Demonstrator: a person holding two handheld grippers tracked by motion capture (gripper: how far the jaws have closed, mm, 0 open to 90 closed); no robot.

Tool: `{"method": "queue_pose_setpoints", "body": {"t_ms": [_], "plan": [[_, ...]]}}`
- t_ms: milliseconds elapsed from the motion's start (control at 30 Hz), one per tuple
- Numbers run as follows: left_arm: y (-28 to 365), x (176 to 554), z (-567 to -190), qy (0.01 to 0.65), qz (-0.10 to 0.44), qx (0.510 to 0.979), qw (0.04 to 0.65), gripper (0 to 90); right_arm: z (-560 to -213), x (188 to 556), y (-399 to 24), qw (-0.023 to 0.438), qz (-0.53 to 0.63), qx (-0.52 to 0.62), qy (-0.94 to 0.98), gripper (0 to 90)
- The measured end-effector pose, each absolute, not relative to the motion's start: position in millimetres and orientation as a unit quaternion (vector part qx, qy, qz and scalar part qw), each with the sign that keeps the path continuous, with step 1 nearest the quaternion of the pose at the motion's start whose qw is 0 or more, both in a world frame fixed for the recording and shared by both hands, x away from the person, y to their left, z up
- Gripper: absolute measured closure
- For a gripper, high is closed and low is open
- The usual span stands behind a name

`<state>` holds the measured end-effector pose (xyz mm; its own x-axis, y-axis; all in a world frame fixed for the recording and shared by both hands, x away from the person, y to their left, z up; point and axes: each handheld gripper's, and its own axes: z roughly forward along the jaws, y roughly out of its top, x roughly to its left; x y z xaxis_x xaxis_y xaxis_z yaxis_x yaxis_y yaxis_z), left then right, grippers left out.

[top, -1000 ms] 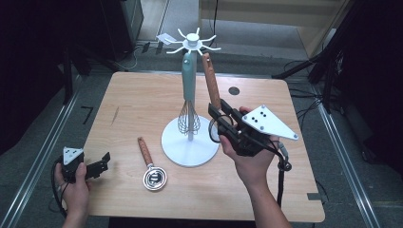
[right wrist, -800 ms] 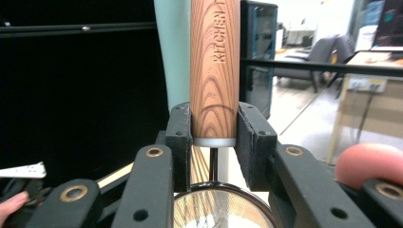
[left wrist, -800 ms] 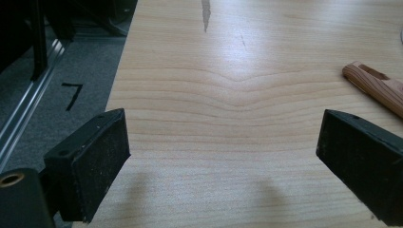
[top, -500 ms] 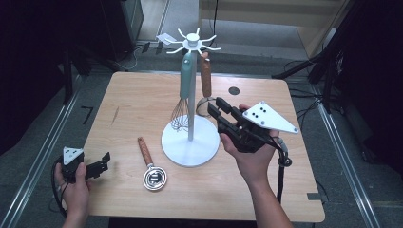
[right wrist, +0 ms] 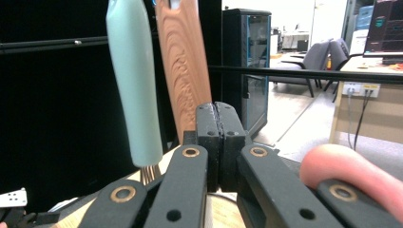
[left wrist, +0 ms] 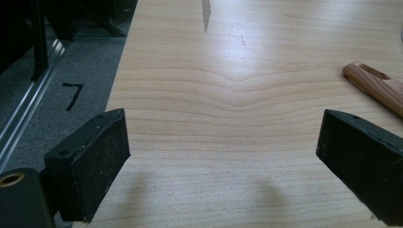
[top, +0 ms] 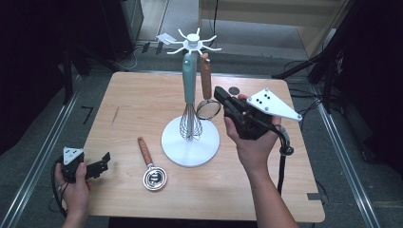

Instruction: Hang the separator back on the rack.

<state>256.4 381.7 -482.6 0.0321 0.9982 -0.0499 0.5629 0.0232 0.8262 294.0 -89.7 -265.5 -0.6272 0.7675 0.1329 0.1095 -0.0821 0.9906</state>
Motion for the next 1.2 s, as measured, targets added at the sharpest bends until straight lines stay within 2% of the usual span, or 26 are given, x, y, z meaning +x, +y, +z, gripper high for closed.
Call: {"method": "queue_pose_setpoints", "body": {"t_ms": [433,1200], "plan": [[381.7,256.4,-482.6,0.623,0.31,0.626,0.352,3.8,-250.2,310.5,-80.7,0.235,0.656,0.341,0.631,90.0],[381.7,256.4,-482.5,0.623,0.31,0.626,0.351,3.7,-232.3,323.9,-76.4,0.25,0.674,0.33,0.612,90.0]]}}
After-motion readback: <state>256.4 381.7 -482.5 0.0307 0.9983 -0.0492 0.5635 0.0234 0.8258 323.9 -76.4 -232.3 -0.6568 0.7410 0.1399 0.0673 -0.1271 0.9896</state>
